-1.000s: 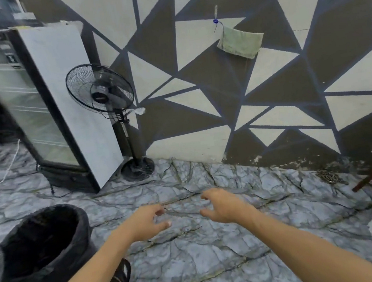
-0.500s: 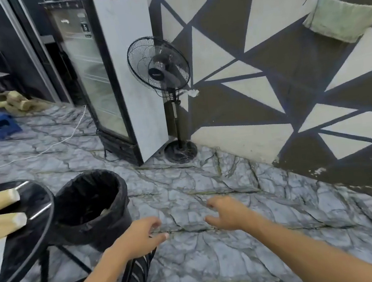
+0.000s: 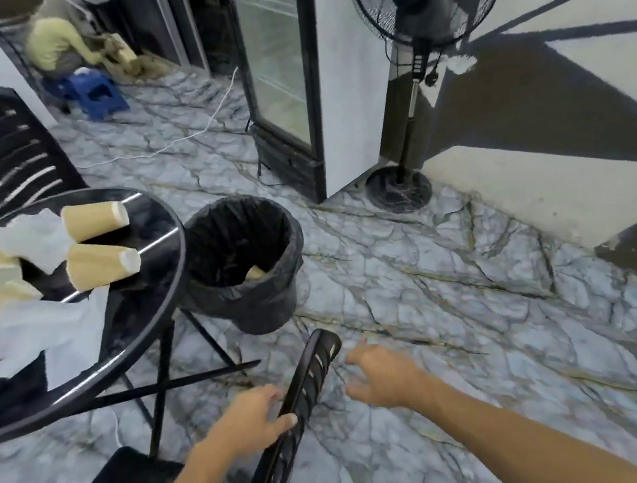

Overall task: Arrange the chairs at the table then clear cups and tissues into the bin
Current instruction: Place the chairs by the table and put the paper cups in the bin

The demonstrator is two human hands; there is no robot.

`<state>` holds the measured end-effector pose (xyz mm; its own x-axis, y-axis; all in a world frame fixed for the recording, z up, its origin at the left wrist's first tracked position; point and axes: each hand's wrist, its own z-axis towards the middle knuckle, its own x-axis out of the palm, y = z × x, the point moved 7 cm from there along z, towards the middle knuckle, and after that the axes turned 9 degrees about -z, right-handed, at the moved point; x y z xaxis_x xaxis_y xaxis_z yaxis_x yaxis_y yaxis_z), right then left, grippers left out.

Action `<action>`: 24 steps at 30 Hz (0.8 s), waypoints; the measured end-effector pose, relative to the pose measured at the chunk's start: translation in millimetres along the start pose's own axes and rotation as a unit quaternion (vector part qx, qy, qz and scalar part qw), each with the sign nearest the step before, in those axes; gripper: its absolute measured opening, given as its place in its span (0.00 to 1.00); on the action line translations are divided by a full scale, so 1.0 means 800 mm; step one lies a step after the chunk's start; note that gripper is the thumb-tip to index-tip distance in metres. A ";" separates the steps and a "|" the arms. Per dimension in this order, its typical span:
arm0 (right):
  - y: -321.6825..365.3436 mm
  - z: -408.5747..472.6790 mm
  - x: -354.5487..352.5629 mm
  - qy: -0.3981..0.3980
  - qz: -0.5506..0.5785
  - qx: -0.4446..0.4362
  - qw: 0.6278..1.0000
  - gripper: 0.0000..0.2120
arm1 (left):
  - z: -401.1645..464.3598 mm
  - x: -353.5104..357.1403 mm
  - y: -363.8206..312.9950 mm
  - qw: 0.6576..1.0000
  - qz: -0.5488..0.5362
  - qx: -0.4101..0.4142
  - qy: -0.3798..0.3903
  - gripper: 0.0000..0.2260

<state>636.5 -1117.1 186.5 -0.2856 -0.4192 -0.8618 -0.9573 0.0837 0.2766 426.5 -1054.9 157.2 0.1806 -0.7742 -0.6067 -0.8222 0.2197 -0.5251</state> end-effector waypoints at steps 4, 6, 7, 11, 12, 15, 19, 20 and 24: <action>0.034 0.058 0.072 0.041 0.000 -0.041 0.998 0.24 | 0.033 0.030 0.078 0.999 -0.036 -0.037 0.001 0.31; 0.044 0.086 0.105 0.055 -0.004 -0.063 0.996 0.26 | 0.049 0.051 0.108 0.997 -0.055 -0.046 -0.006 0.31; 0.048 0.100 0.122 0.058 -0.007 -0.077 0.995 0.27 | 0.058 0.061 0.121 0.997 -0.063 -0.052 -0.014 0.31; 0.064 0.153 0.194 0.069 -0.018 -0.138 0.988 0.26 | 0.093 0.114 0.180 0.994 -0.083 -0.066 -0.039 0.26; 0.069 0.166 0.212 0.073 -0.027 -0.160 0.984 0.26 | 0.102 0.126 0.194 0.993 -0.084 -0.071 -0.050 0.25; 0.080 0.201 0.265 0.064 -0.062 -0.212 0.973 0.24 | 0.124 0.165 0.227 0.989 -0.103 -0.074 -0.078 0.25; 0.091 0.237 0.319 0.052 -0.121 -0.266 0.955 0.21 | 0.144 0.211 0.266 0.982 -0.133 -0.090 -0.097 0.23; 0.092 0.245 0.331 0.055 -0.140 -0.275 0.950 0.23 | 0.146 0.218 0.274 0.981 -0.130 -0.091 -0.112 0.22; 0.096 0.270 0.363 0.042 -0.193 -0.299 0.934 0.22 | 0.151 0.232 0.290 0.972 -0.142 -0.076 -0.173 0.18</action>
<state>470.2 -1037.1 -134.3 0.1034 -0.3856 -0.9169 -0.7861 -0.5965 0.1622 334.6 -1075.6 -149.0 0.5612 -0.5391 -0.6280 -0.7781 -0.0852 -0.6223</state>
